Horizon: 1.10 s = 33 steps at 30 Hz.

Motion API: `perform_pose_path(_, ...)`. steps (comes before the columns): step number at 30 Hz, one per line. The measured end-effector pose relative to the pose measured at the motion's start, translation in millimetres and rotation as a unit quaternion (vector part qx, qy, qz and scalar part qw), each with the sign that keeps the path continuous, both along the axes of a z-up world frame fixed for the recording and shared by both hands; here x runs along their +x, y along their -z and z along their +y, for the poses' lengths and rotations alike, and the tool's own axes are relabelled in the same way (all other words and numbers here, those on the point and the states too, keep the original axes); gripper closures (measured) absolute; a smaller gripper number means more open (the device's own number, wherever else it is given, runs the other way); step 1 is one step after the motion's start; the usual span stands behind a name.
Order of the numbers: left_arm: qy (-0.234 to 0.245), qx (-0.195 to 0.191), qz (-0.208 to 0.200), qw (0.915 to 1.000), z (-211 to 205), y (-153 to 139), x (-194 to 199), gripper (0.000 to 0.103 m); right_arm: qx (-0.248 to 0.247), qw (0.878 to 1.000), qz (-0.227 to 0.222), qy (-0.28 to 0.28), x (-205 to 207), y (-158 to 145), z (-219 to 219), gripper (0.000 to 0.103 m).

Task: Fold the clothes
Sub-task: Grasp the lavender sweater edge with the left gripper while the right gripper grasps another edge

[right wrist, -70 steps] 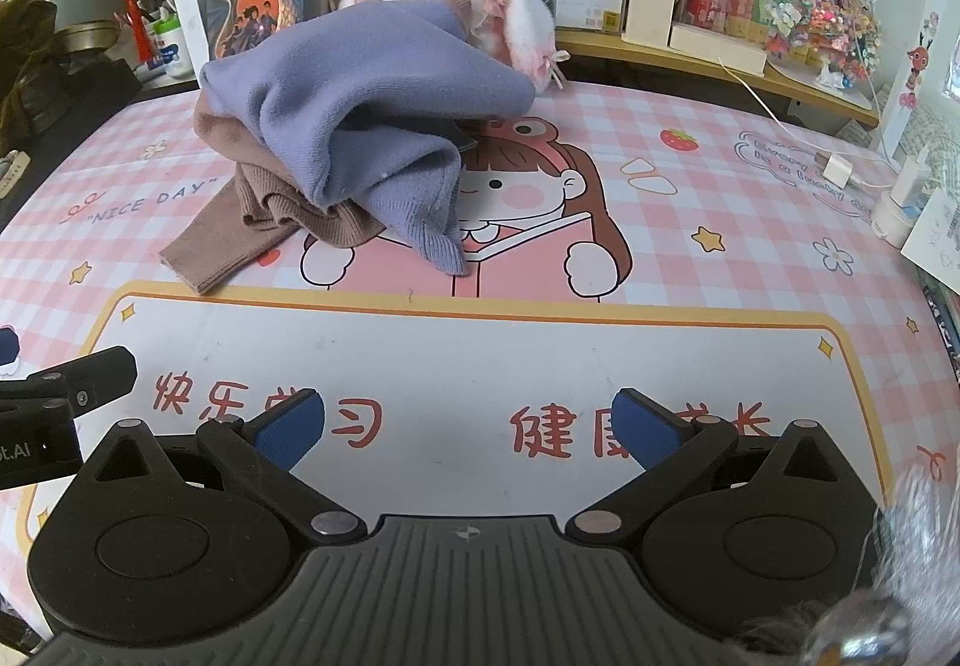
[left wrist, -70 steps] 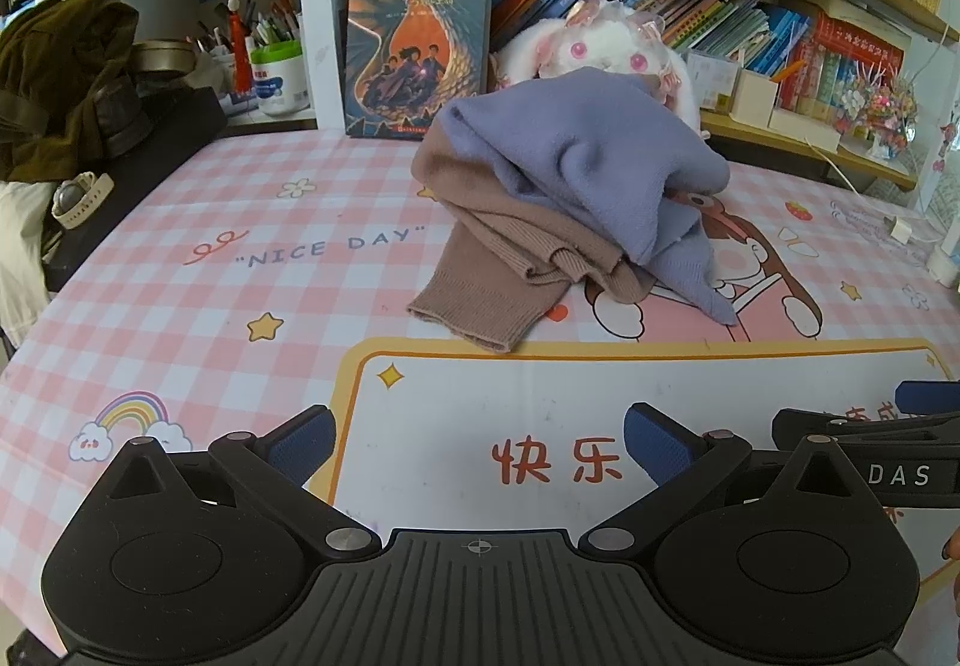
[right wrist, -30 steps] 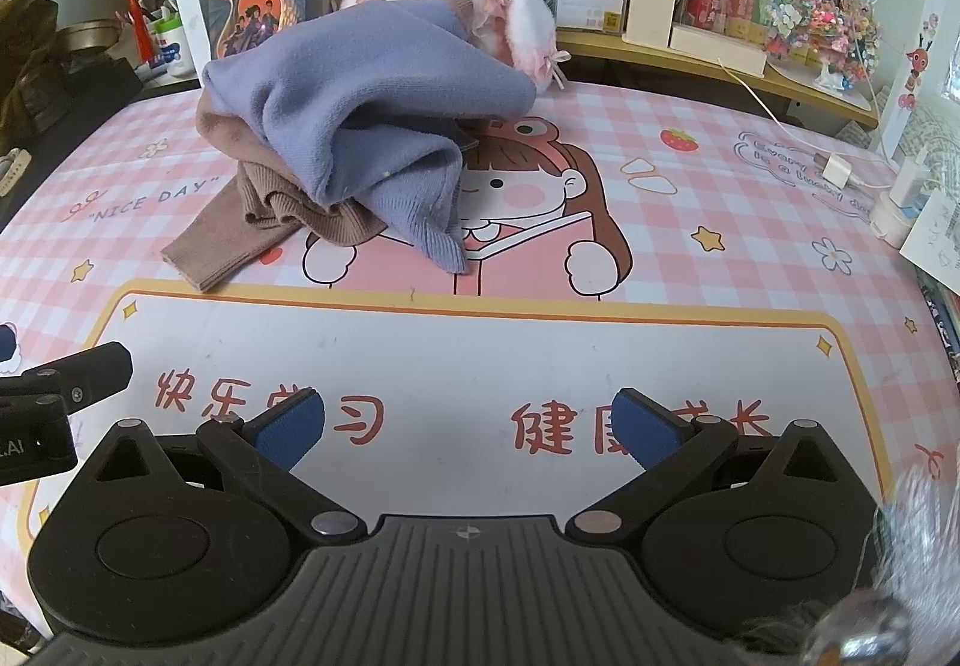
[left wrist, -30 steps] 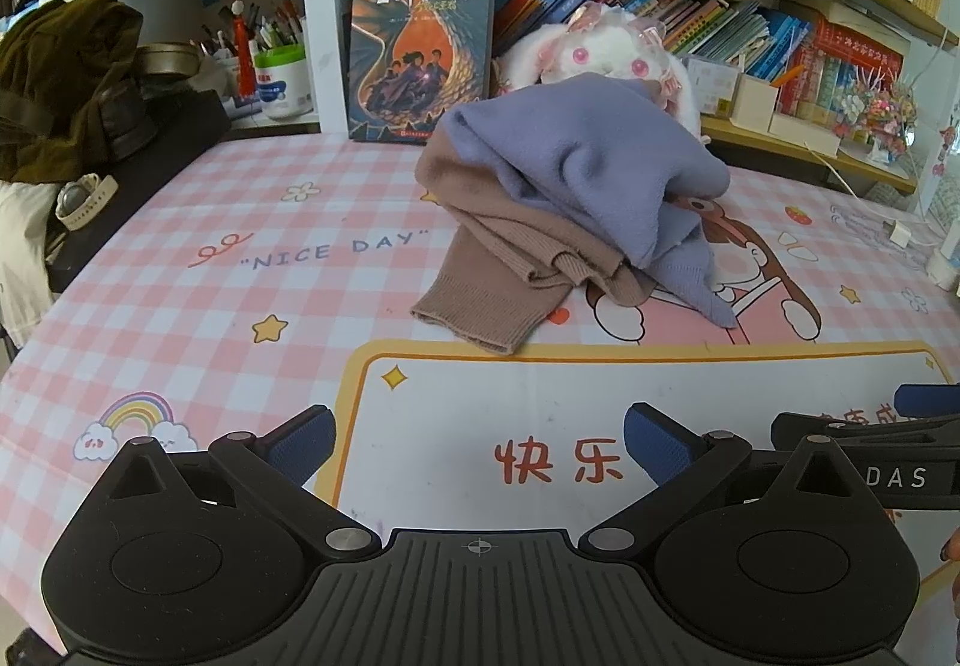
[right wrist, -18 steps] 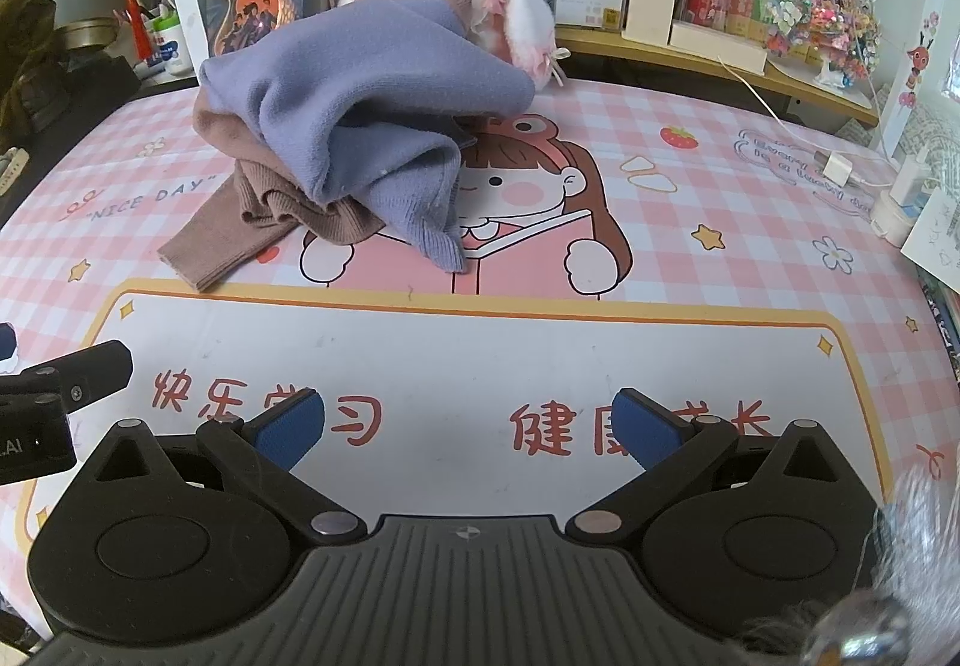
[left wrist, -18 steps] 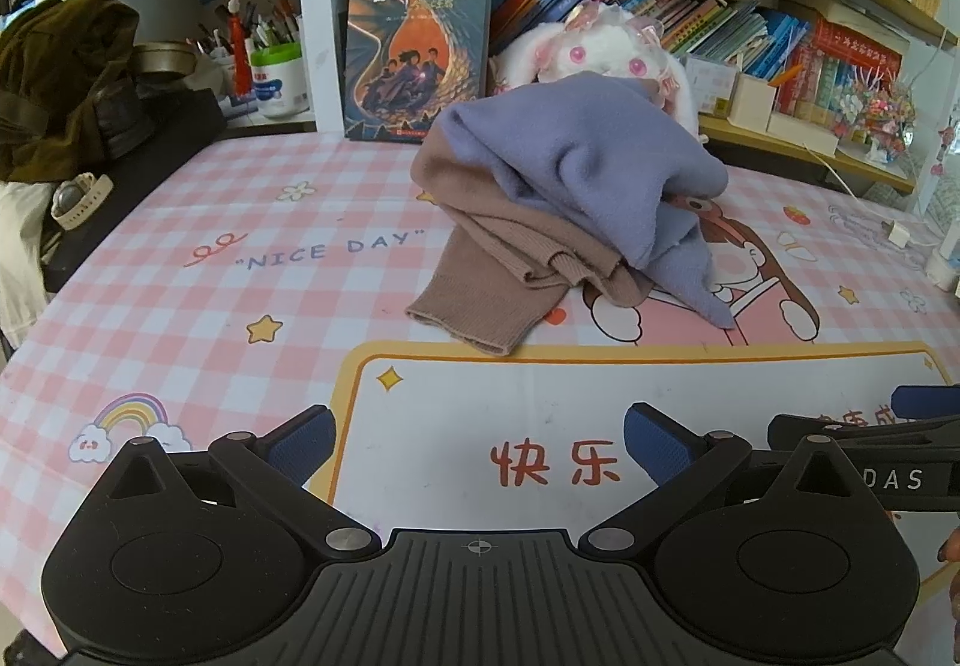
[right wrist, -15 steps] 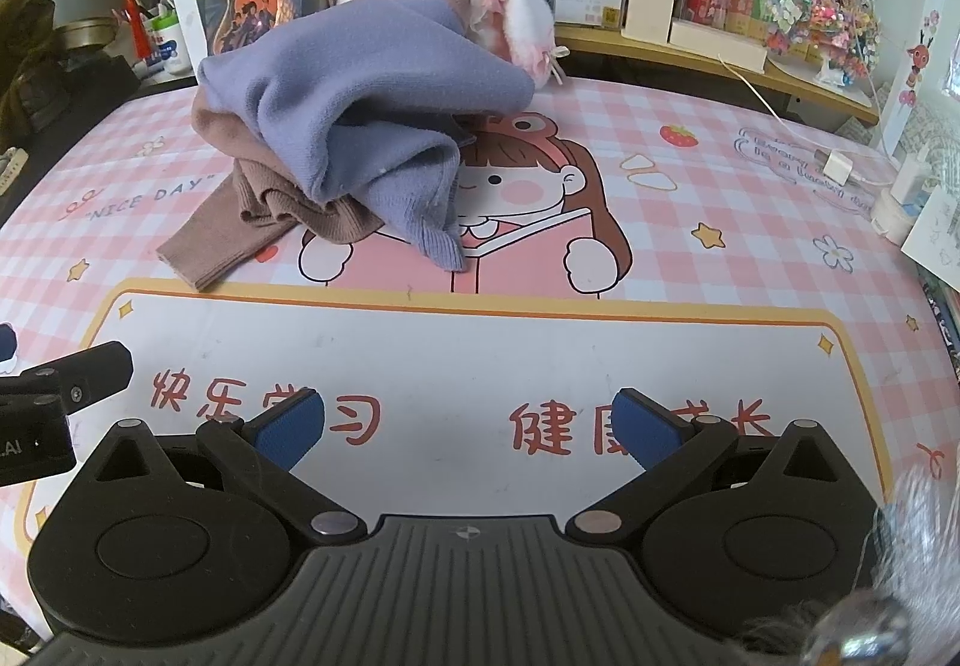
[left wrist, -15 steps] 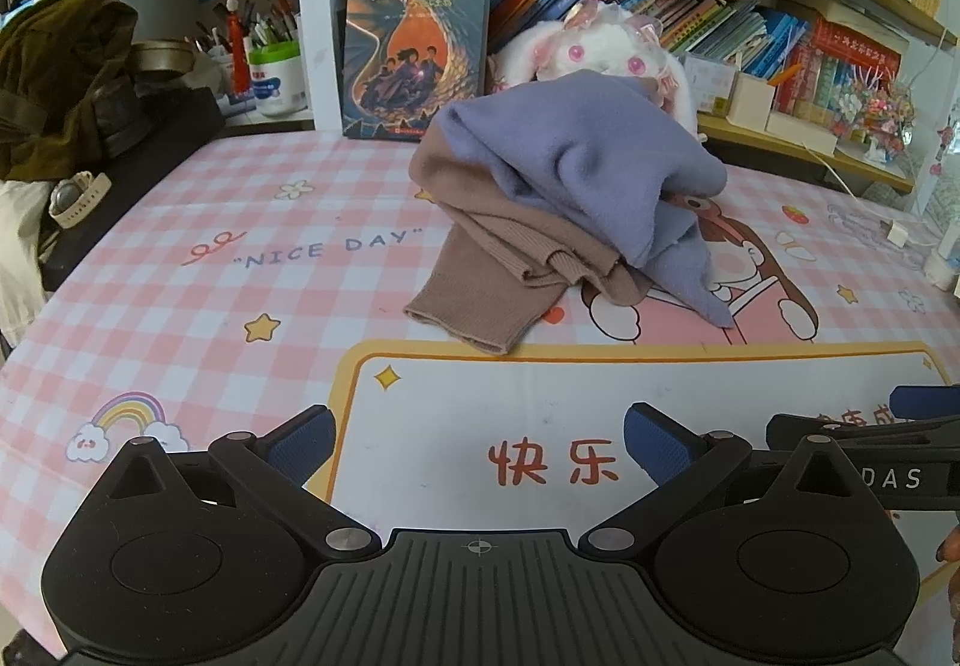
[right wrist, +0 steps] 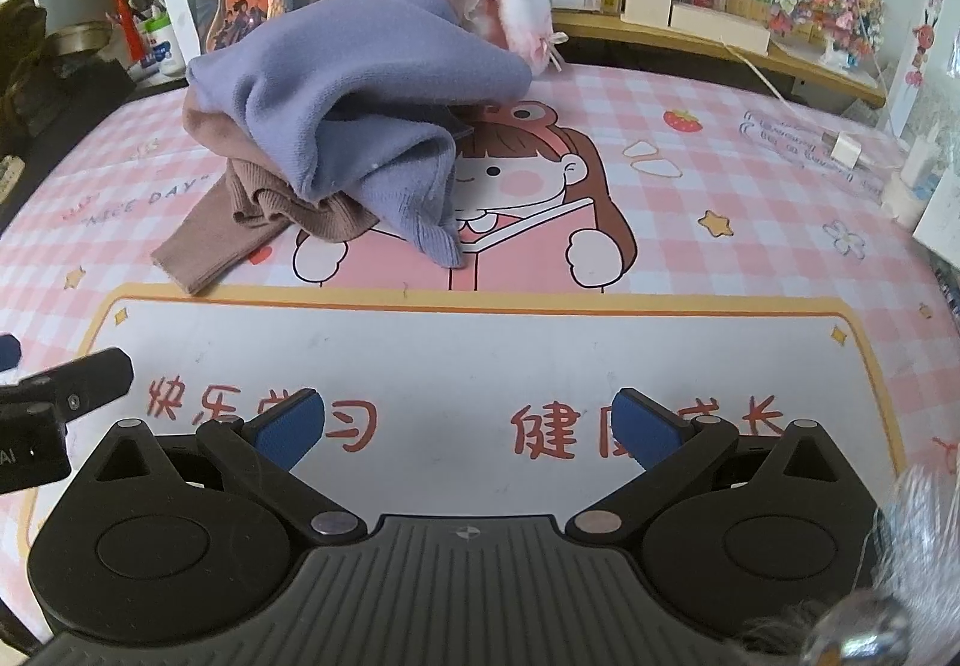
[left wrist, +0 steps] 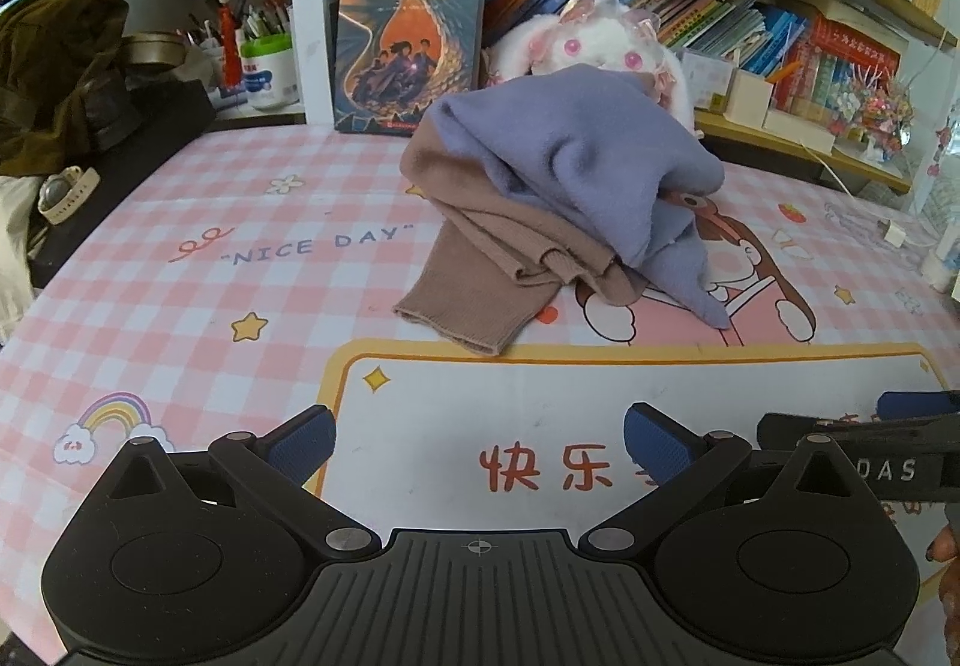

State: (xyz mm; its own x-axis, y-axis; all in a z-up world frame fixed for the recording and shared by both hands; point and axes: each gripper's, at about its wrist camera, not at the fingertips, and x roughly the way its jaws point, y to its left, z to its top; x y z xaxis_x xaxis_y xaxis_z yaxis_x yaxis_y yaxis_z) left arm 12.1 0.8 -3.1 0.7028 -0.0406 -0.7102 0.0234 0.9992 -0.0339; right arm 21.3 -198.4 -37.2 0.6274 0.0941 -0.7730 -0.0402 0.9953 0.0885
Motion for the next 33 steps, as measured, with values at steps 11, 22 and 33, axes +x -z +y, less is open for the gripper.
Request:
perform_pose_path(11,0.066,0.017,-0.039,0.9969,-23.5,-6.1,41.0,0.0,0.195,0.978,-0.013,0.074,52.2,-5.3,-53.4,0.0)
perform_pose_path(22,0.119,0.079,-0.052,0.9884,-79.7,6.1,111.3,0.005,0.34,0.935,-0.011,0.103,88.4,-4.8,-83.7,0.003)
perform_pose_path(33,0.129,0.086,-0.064,0.9859,-68.9,-14.1,103.6,0.087,0.433,0.895,0.001,0.104,107.4,14.0,-92.4,0.011)
